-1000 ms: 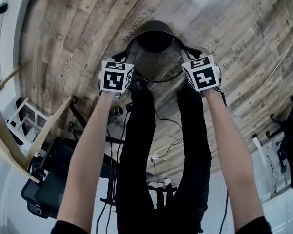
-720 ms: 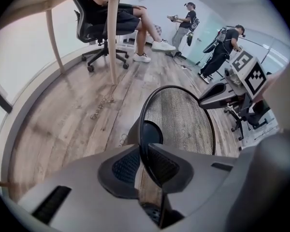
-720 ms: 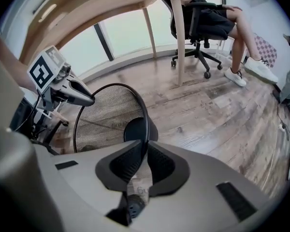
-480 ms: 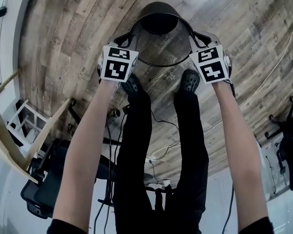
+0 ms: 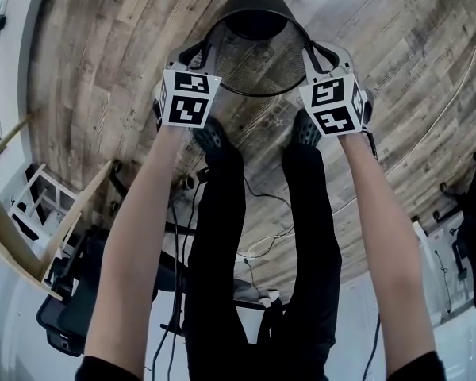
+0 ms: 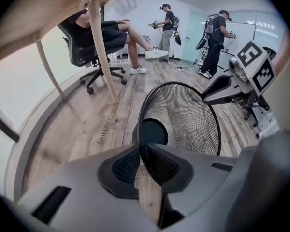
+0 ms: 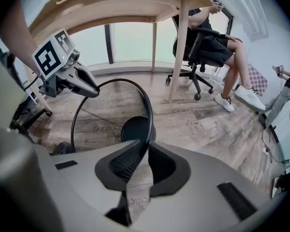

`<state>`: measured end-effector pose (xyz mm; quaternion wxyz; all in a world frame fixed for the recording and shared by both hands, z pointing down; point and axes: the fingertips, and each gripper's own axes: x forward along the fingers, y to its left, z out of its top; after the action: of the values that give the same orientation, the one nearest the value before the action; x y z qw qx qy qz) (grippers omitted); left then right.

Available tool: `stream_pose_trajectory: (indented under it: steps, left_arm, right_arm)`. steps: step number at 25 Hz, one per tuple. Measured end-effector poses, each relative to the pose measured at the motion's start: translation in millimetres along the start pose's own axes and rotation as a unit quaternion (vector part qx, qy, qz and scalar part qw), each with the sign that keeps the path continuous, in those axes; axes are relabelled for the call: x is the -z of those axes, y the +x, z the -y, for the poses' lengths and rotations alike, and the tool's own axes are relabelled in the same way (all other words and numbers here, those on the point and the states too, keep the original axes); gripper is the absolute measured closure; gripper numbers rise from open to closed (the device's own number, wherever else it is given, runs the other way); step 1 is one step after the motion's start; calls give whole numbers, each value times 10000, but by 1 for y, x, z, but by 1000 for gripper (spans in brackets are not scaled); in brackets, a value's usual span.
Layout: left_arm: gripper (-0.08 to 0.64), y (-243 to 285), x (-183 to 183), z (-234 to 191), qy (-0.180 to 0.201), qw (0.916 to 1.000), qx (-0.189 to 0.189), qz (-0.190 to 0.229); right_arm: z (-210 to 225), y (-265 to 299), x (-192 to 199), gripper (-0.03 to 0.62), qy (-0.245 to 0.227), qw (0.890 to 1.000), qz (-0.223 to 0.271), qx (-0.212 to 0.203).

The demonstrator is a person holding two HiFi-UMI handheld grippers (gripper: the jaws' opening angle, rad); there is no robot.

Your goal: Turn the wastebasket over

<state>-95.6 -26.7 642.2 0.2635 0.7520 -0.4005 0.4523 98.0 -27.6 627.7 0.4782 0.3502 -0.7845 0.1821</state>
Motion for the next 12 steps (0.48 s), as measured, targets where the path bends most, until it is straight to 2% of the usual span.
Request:
stream_pose_trajectory:
  steps: [4,12]
  left_arm:
    - [494,2,17,12,-182,9997,117,-135]
    - [495,-9,39,29,-387,9991,194,-22]
  right_arm:
    - [-10,-3,15,525,70,10000,-28,-33]
    - [-30,-17,33,525,321,9994,-17,-104]
